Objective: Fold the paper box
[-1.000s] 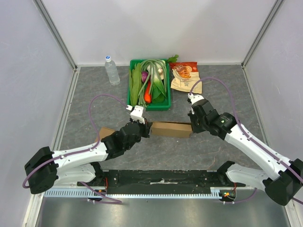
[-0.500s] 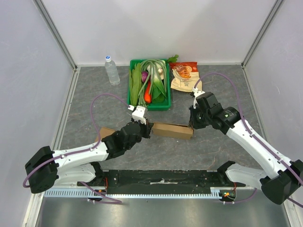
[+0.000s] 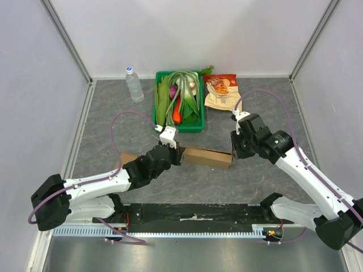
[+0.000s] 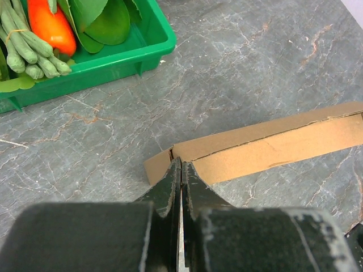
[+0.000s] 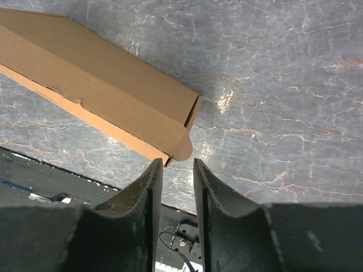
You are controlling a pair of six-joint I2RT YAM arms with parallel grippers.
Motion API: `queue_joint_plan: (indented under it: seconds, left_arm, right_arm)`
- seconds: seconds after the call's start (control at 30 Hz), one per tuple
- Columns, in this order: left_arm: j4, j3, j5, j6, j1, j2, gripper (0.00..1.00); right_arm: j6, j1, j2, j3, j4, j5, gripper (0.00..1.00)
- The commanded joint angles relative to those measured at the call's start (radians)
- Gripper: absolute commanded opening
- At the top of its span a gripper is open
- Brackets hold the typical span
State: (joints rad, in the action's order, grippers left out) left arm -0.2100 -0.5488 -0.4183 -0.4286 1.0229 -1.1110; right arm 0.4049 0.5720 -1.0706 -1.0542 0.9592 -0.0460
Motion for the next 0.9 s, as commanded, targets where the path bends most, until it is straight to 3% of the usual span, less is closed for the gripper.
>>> queue_joint_plan:
  seconds: [0.0, 0.3, 0.8, 0.87]
  left_arm:
    - [0.119, -0.034, 0.026, 0.011, 0.006, -0.026, 0.02]
    - [0.149, -0.056, 0.033, 0.005, 0.005, -0.023, 0.02]
    - [0.150, -0.072, 0.053, 0.027, 0.006, -0.036, 0.02]
    - [0.150, -0.076, 0.053, 0.027, 0.006, -0.046, 0.02]
  right_arm:
    - [-0.035, 0.000, 0.028, 0.008, 0.015, -0.048, 0.38]
    - [-0.063, 0.002, 0.011, 0.080, -0.071, -0.060, 0.38]
    - [-0.057, 0.000, -0.017, 0.024, -0.100, -0.020, 0.00]
    - [-0.043, 0.000, -0.022, 0.005, -0.086, 0.011, 0.00]
